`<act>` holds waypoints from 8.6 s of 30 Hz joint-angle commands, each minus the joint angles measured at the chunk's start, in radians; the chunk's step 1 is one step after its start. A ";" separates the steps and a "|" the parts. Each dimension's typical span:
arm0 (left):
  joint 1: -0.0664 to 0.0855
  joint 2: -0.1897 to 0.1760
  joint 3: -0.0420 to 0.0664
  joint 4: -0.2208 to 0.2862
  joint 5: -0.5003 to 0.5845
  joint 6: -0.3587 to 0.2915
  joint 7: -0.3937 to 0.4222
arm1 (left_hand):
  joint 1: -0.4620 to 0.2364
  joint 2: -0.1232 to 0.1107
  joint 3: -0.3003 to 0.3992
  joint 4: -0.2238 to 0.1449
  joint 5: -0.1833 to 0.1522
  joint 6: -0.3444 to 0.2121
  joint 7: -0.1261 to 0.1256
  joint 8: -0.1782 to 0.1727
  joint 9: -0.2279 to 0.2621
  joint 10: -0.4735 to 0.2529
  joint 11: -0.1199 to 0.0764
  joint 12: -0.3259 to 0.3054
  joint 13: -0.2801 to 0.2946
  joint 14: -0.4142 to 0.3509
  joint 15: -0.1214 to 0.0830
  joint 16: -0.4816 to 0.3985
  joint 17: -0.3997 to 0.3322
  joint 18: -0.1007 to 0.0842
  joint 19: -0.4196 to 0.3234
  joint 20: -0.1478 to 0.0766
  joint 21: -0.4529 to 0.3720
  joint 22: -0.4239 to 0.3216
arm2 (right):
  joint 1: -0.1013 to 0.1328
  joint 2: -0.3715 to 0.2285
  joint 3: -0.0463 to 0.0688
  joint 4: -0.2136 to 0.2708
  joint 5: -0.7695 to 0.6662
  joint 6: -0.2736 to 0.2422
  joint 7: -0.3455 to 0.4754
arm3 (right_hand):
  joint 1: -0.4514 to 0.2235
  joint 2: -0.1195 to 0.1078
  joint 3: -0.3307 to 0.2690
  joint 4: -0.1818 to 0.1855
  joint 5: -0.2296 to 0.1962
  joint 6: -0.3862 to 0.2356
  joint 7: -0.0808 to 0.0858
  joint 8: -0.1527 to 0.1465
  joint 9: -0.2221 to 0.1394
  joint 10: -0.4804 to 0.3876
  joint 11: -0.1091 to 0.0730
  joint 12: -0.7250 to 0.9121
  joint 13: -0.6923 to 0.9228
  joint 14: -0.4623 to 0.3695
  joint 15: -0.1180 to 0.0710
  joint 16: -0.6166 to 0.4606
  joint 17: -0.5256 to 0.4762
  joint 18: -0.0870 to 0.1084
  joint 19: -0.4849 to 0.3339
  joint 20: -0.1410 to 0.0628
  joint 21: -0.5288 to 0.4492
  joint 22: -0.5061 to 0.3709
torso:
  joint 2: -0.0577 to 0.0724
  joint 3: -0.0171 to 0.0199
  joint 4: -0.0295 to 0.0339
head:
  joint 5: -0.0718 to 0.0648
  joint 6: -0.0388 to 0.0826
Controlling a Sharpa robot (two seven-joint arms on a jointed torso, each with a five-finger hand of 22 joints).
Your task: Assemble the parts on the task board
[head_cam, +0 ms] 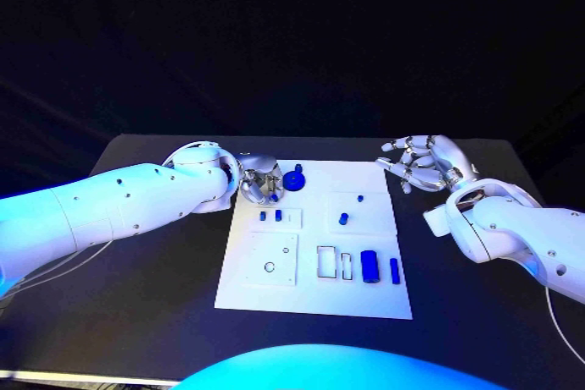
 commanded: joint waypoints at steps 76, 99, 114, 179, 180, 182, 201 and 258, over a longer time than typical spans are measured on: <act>-0.003 -0.081 0.013 0.057 0.171 -0.075 0.137 | -0.099 -0.014 0.077 -0.041 -0.006 0.014 -0.026 -0.084 -0.016 0.133 -0.047 0.852 0.821 0.157 -0.042 0.114 0.327 -0.048 0.203 -0.037 0.135 0.203 | -0.011 0.001 0.000 -0.025 -0.104 0.068 -0.057 | 0.101 -0.019 0.017 -0.004 0.003 0.001 -0.002 0.064 -0.016 -0.047 -0.013 -0.205 -0.294 -0.001 -0.011 -0.029 0.006 0.005 0.027 -0.008 -0.044 0.004 | 0.001 0.0006 -0.0010 | 0.005 0.011; -0.004 -0.039 0.011 0.026 0.105 -0.073 0.088 | -0.091 0.029 0.060 -0.049 -0.007 0.073 -0.036 -0.046 0.011 0.153 -0.055 0.865 0.846 0.172 -0.050 0.118 0.356 -0.054 0.233 -0.043 0.150 0.226 | -0.011 0.001 0.000 -0.020 -0.105 0.059 -0.055 | 0.098 -0.019 0.018 -0.002 0.003 0.001 -0.002 0.065 -0.017 -0.047 -0.013 -0.195 -0.288 0.001 -0.011 -0.026 0.009 0.004 0.029 -0.009 -0.040 0.008 | 0.000 -0.0007 -0.0003 | 0.000 0.004; -0.005 -0.036 0.011 0.019 0.099 -0.068 0.081 | -0.092 0.031 0.054 -0.052 -0.013 0.085 -0.040 -0.032 0.020 0.160 -0.059 0.867 0.853 0.175 -0.052 0.119 0.365 -0.056 0.242 -0.045 0.155 0.233 | -0.011 0.002 0.000 -0.019 -0.105 0.054 -0.052 | 0.095 -0.019 0.017 -0.001 0.003 0.001 -0.002 0.065 -0.017 -0.048 -0.013 -0.193 -0.287 0.001 -0.011 -0.027 0.009 0.004 0.029 -0.009 -0.040 0.008 | 0.000 -0.0008 0.0009 | 0.000 0.003; -0.010 -0.029 0.009 0.004 0.109 -0.030 0.060 | -0.092 0.035 0.052 -0.054 -0.017 0.084 -0.041 -0.028 0.025 0.160 -0.060 0.863 0.848 0.176 -0.054 0.119 0.364 -0.056 0.244 -0.046 0.156 0.235 | -0.012 0.001 0.000 -0.020 -0.098 0.046 -0.047 | 0.089 -0.017 0.018 0.000 0.003 0.001 -0.002 0.066 -0.018 -0.051 -0.013 -0.187 -0.283 0.000 -0.011 -0.030 0.005 0.004 0.028 -0.009 -0.044 0.007 | -0.001 -0.0002 -0.0001 | -0.001 0.002; -0.010 -0.029 0.009 0.003 0.113 -0.031 0.061 | -0.092 0.035 0.052 -0.054 -0.018 0.083 -0.040 -0.028 0.025 0.161 -0.059 0.864 0.849 0.176 -0.054 0.119 0.365 -0.056 0.244 -0.046 0.156 0.235 | -0.012 0.002 0.000 -0.019 -0.097 0.046 -0.047 | 0.089 -0.017 0.018 0.000 0.003 0.001 -0.002 0.066 -0.018 -0.051 -0.013 -0.187 -0.283 0.000 -0.011 -0.030 0.005 0.004 0.028 -0.009 -0.044 0.007 | -0.001 -0.0001 0.0000 | -0.001 0.001; -0.010 -0.029 0.009 0.003 0.125 -0.032 0.062 | -0.094 0.035 0.050 -0.053 -0.019 0.079 -0.040 -0.029 0.025 0.162 -0.059 0.864 0.850 0.177 -0.054 0.119 0.367 -0.057 0.245 -0.047 0.156 0.236 | -0.012 0.002 0.000 -0.019 -0.097 0.046 -0.047 | 0.089 -0.017 0.018 0.000 0.003 0.001 -0.002 0.066 -0.018 -0.051 -0.013 -0.187 -0.283 0.000 -0.011 -0.030 0.005 0.004 0.028 -0.009 -0.044 0.007 | -0.001 -0.0002 -0.0004 | 0.000 0.002; -0.009 -0.042 0.009 0.010 0.311 -0.058 0.130 | -0.112 0.020 0.035 -0.046 -0.019 0.026 -0.033 -0.060 0.017 0.144 -0.053 0.851 0.828 0.174 -0.049 0.116 0.362 -0.057 0.245 -0.045 0.153 0.234 | -0.012 0.004 0.000 -0.022 -0.096 0.035 -0.052 | 0.089 -0.017 0.018 0.000 0.003 0.001 -0.002 0.066 -0.018 -0.051 -0.013 -0.187 -0.283 0.000 -0.011 -0.030 0.005 0.004 0.028 -0.009 -0.044 0.007 | 0.000 0.0009 -0.0005 | 0.002 0.007; -0.008 -0.166 0.026 0.091 1.290 -0.268 0.454 | -0.103 0.042 0.034 -0.015 -0.010 -0.105 0.052 -0.122 0.004 -0.218 0.051 0.211 0.125 -0.303 0.042 -0.398 -0.448 0.029 -0.152 0.033 -0.314 -0.227 | 0.022 0.155 -0.006 -0.130 -0.826 0.377 -0.360 | 0.134 -0.215 0.412 -0.059 0.002 0.128 0.001 0.066 -0.059 0.018 0.010 -0.839 -0.763 0.039 0.008 0.038 0.095 -0.018 0.072 -0.004 0.116 0.177 | 0.002 -0.0007 -0.0003 | -0.072 0.025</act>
